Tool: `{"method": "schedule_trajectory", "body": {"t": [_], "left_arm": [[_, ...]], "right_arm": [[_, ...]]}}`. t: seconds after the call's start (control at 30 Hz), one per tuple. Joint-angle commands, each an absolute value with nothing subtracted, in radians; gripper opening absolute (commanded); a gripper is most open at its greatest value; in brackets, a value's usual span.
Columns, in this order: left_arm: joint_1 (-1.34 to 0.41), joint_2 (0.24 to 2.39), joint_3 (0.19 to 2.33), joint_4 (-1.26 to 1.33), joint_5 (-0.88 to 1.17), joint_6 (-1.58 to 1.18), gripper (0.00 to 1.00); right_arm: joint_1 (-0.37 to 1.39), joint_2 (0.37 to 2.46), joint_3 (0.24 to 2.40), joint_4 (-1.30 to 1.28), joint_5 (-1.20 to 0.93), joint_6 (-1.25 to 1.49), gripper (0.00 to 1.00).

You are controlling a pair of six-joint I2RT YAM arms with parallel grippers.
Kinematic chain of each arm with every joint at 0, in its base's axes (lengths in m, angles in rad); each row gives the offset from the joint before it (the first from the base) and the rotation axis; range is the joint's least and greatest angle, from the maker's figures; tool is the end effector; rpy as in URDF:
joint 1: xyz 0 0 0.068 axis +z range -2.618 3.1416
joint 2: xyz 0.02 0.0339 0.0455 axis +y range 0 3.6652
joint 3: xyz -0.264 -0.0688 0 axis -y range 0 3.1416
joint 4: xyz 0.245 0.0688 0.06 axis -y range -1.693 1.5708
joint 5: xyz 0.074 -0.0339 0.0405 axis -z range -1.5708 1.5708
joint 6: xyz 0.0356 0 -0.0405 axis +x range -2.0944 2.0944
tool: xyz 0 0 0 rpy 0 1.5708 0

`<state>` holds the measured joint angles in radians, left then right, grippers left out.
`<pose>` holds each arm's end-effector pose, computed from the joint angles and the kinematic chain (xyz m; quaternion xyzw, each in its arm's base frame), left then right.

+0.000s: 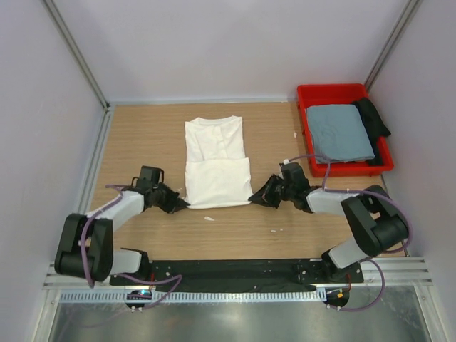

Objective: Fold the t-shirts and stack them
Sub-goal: Fold the tshirt

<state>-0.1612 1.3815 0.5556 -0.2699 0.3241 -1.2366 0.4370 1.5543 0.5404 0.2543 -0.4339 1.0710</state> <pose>0.2250 -0.0481 0.1375 -0.4587 0.8433 -0.2694 0.0769 0.2412 0.1292 0.1280 0.1990 0.8791 0.4080 0.1455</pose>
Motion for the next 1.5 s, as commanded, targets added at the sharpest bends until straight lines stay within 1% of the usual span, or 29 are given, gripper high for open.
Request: {"method": "schedule_trajectory", "body": {"t": [0.0,0.1,0.17,0.2,0.27,0.3,0.4,0.53,0.7,0.83,0.93,1.1,1.13,1.23,1.37,1.47], "left_arm": [[-0.175,1.217,0.517,-0.488,0.255,-1.118,0.0],[-0.216,1.111,0.491,-0.578,0.265,-1.134,0.0],[-0.287,1.036,0.477,-0.629,0.23,-1.172,0.0],[-0.331,0.953,0.469,-0.678,0.209,-1.187,0.0],[-0.356,0.853,0.453,-0.713,0.174,-1.218,0.0],[-0.367,0.765,0.437,-0.773,0.17,-1.241,0.0],[-0.37,0.658,0.417,-0.892,0.184,-1.262,0.0],[-0.371,0.472,0.41,-1.024,0.207,-1.282,0.0],[-0.371,0.391,0.451,-1.144,0.23,-1.282,0.0],[-0.371,0.423,0.529,-1.183,0.242,-1.246,0.0],[-0.371,0.491,0.627,-1.21,0.227,-1.207,0.0],[-0.371,0.632,0.79,-1.223,0.169,-1.143,0.0],[-0.371,0.685,0.836,-1.213,0.163,-1.135,0.0],[-0.37,0.8,0.914,-1.181,0.144,-1.109,0.0],[-0.367,0.937,1.021,-1.152,0.101,-1.063,0.0],[-0.356,1.047,1.084,-1.129,0.1,-1.042,0.0]], "right_arm": [[0.455,1.444,0.489,0.127,-0.474,0.997,0.01],[0.501,1.35,0.447,0.072,-0.479,0.999,0.01],[0.538,1.301,0.42,0.026,-0.463,1.005,0.02],[0.557,1.249,0.41,0.012,-0.457,1.012,0.02],[0.612,1.197,0.365,-0.024,-0.442,1.035,0.02],[0.623,1.143,0.35,-0.034,-0.434,1.064,0.01],[0.676,1.057,0.293,-0.078,-0.413,1.11,0.02],[0.727,0.924,0.296,-0.202,-0.393,1.146,0.02],[0.775,0.835,0.357,-0.325,-0.387,1.17,0.01],[0.792,0.81,0.431,-0.441,-0.402,1.169,0.02],[0.79,0.83,0.517,-0.497,-0.42,1.157,0.02],[0.778,0.908,0.659,-0.552,-0.466,1.114,0.01],[0.77,0.955,0.681,-0.578,-0.477,1.073,0.01],[0.683,1.046,0.794,-0.615,-0.529,0.984,0.01],[0.573,1.164,0.894,-0.647,-0.615,0.893,0.01],[0.532,1.262,0.965,-0.66,-0.672,0.847,0.01]]}}
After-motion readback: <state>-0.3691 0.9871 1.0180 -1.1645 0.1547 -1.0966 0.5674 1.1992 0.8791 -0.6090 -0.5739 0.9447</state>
